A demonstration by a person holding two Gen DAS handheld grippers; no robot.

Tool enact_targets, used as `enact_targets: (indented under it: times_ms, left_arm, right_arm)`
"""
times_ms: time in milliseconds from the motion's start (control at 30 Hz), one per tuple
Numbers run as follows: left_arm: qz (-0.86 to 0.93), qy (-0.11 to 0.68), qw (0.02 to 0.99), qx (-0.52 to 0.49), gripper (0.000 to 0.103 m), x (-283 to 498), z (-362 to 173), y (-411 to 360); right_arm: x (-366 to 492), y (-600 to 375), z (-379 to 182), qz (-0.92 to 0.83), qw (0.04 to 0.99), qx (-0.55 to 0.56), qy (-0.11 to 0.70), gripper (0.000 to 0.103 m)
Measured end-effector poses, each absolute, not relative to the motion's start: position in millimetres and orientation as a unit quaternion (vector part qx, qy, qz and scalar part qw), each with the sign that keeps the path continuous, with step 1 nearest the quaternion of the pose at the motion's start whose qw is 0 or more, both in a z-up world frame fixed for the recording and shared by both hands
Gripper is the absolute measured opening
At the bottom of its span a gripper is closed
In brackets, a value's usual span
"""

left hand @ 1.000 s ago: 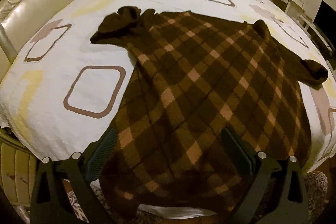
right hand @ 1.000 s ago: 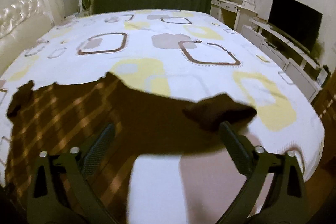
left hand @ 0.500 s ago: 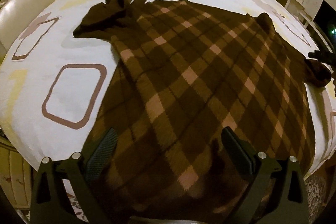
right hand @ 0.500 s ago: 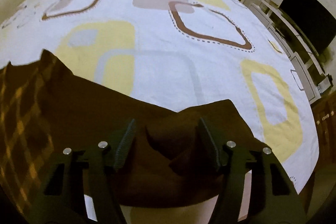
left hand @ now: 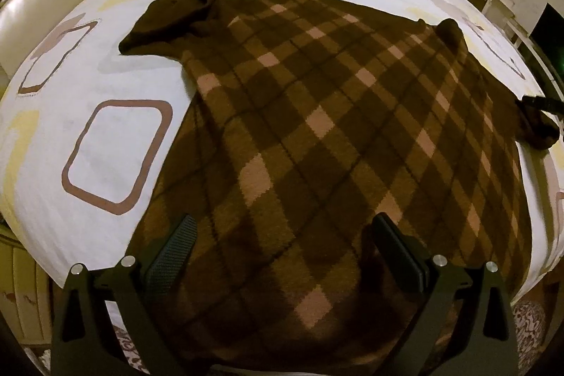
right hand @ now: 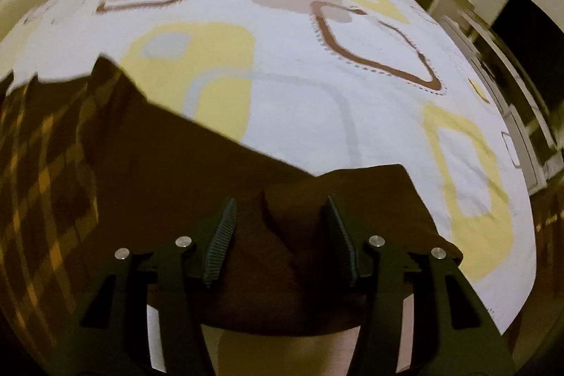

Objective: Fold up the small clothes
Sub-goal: 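Lower the right gripper onto the sweater sleeve and close on it, then lift the sleeve with the right gripper and fold it across the sweater body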

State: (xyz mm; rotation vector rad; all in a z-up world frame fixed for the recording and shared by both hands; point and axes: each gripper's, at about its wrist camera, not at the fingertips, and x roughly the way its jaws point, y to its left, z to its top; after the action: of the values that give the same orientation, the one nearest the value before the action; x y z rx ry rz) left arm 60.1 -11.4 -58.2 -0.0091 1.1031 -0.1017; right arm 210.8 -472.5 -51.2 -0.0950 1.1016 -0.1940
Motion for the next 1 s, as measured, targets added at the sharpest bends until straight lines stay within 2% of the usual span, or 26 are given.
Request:
enact_targets:
  times_ms: [133, 167, 300, 400, 800, 1000]
  left_arm:
    - [-0.048, 0.524, 0.85, -0.006, 0.099, 61, -58, -10]
    - [-0.048, 0.524, 0.85, -0.006, 0.099, 61, -59, -10]
    - [-0.048, 0.527, 0.849, -0.007, 0.099, 61, -61, -9]
    - [-0.047, 0.527, 0.849, -0.005, 0.099, 62, -61, -9]
    - [-0.048, 0.528, 0.848, -0.012, 0.099, 63, -58, -5]
    - [-0.048, 0.524, 0.85, -0.022, 0.099, 62, -53, 2]
  right_arm:
    - [213, -488, -62, -0.097, 0.835, -0.018, 0.542, 0.049]
    - [212, -492, -64, -0.098, 0.833, -0.011, 0.544, 0.045]
    - [204, -508, -69, -0.098, 0.832, 0.018, 0.545, 0.02]
    - [197, -526, -63, -0.096, 0.836, 0.073, 0.536, 0.009]
    - [168, -582, -16, -0.035, 0.82, 0.334, 0.463, 0.004]
    - [169, -555, 36, 0.046, 0.818, 0.388, 0.422, 0.004]
